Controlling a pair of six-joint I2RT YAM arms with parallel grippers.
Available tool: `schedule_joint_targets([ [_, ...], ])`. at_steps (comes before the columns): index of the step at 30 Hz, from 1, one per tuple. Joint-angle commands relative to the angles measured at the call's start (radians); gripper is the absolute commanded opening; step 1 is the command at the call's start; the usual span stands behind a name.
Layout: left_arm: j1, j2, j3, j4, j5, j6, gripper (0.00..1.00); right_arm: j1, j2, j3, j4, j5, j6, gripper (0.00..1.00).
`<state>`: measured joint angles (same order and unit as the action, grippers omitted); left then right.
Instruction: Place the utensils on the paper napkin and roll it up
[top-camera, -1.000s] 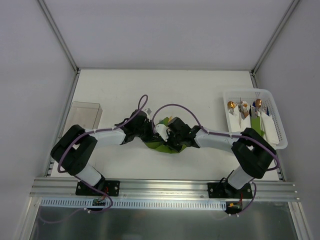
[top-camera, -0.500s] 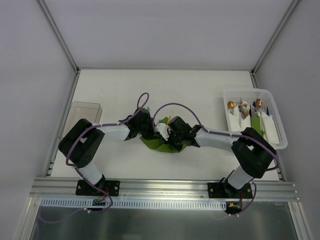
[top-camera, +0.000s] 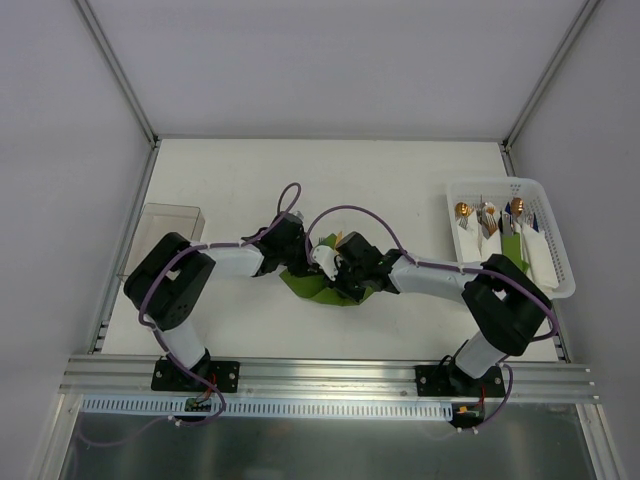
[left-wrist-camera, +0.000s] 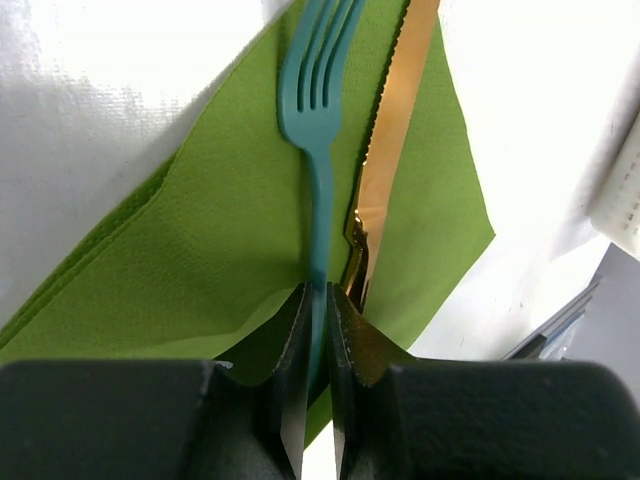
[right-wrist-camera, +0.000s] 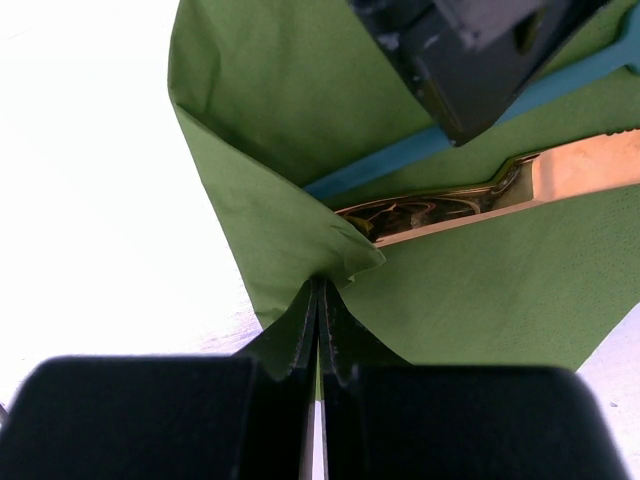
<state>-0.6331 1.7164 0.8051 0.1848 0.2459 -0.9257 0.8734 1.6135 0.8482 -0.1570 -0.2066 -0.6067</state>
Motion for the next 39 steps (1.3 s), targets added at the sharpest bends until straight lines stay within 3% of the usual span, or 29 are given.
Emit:
schedule_joint_targets([
  [1, 0.007, 0.017, 0.013, 0.044, 0.038, -0.036, 0.11, -0.007, 0.011, 0.032, -0.019, -0.016, 0.007, 0.0],
  [12, -0.004, 0.048, -0.001, 0.085, 0.079, -0.073, 0.06, -0.01, 0.019, 0.034, -0.019, -0.02, 0.01, 0.0],
  [18, 0.0, -0.035, -0.027, 0.094, 0.012, -0.052, 0.21, -0.011, 0.017, 0.034, -0.019, -0.022, 0.008, 0.0],
  [22, 0.013, -0.173, -0.059, 0.085, -0.025, -0.032, 0.24, -0.013, 0.02, 0.038, -0.024, -0.024, 0.01, 0.0],
  [28, 0.018, -0.29, -0.118, 0.085, 0.024, -0.042, 0.18, -0.02, 0.025, 0.048, -0.035, -0.045, 0.01, 0.0],
  [35, 0.006, -0.268, -0.289, 0.258, 0.119, -0.202, 0.13, -0.034, 0.034, 0.061, -0.05, -0.063, 0.013, 0.0],
  [39, -0.02, -0.248, -0.305, 0.298, 0.125, -0.231, 0.12, -0.033, 0.04, 0.066, -0.055, -0.057, 0.015, 0.0],
])
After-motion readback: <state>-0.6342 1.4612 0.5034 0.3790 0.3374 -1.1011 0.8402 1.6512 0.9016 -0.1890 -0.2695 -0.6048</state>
